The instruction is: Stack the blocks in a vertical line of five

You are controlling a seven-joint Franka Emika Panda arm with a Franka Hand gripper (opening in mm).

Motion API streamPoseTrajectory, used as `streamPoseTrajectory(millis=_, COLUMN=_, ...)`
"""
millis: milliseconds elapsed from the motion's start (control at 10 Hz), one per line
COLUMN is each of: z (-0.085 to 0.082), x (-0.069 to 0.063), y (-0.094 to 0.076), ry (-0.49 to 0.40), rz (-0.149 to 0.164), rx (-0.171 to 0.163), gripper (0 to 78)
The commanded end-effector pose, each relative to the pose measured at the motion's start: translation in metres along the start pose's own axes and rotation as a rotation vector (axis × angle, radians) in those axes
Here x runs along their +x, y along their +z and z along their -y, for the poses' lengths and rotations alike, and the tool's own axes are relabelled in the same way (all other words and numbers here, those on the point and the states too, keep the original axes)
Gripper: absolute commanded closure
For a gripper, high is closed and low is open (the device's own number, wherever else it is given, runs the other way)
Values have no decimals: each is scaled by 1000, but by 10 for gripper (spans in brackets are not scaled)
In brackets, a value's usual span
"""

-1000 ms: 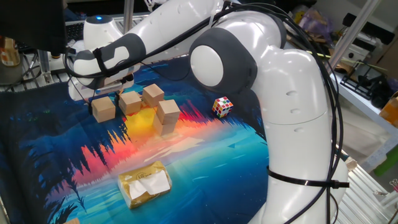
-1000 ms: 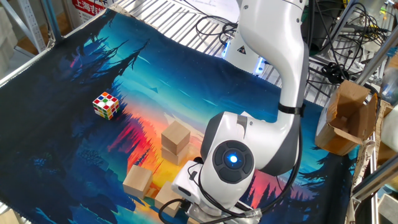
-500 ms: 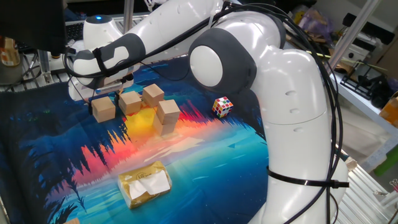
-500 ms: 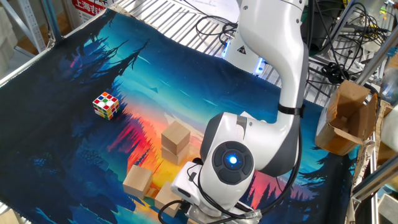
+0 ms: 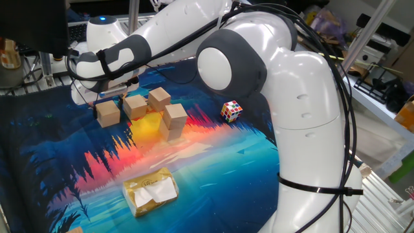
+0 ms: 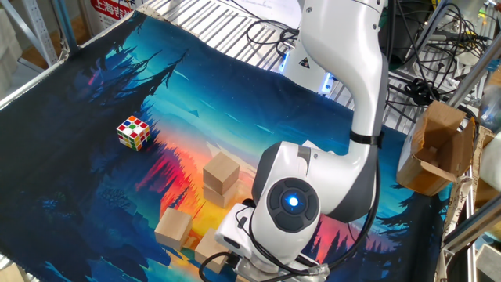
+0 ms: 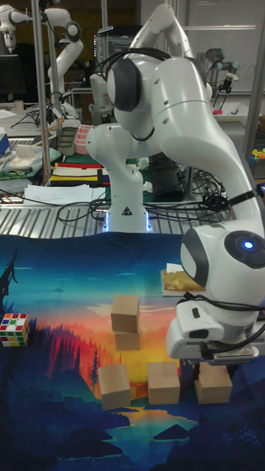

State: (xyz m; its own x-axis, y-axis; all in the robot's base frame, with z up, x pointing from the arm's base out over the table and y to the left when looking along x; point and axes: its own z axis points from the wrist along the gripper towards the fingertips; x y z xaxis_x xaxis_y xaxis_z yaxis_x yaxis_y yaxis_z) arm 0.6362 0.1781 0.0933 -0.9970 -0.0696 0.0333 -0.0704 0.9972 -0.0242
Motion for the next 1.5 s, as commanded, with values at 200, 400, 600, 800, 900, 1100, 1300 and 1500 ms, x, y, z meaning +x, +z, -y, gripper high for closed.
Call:
streamPoseTrajectory(millis=200, z=0, x=-1, y=-2, ry=1, rz=3, rx=0, gripper=764)
streamPoseTrajectory(millis=400, z=0, x=-1, y=-2, ry=1, rz=3, rx=0, gripper=764)
streamPoseTrajectory(millis=600, z=0, x=-1, y=-2, ry=1, rz=3, rx=0, gripper=764)
streamPoseTrajectory(millis=800, z=0, x=-1, y=-2, ry=1, rz=3, rx=0, gripper=764)
streamPoseTrajectory(millis=900, z=13, x=8, y=-26, ry=33, rz=2, rx=4, gripper=764)
streamPoseTrajectory(millis=1100, z=15, x=9, y=-29, ry=35, rz=2, rx=9, gripper=764)
streamPoseTrajectory(millis=1300, z=19, x=10, y=-35, ry=37, rz=4, rx=16, gripper=764)
streamPoseTrajectory(millis=1500, z=25, x=13, y=-44, ry=41, rz=4, rx=17, gripper=764)
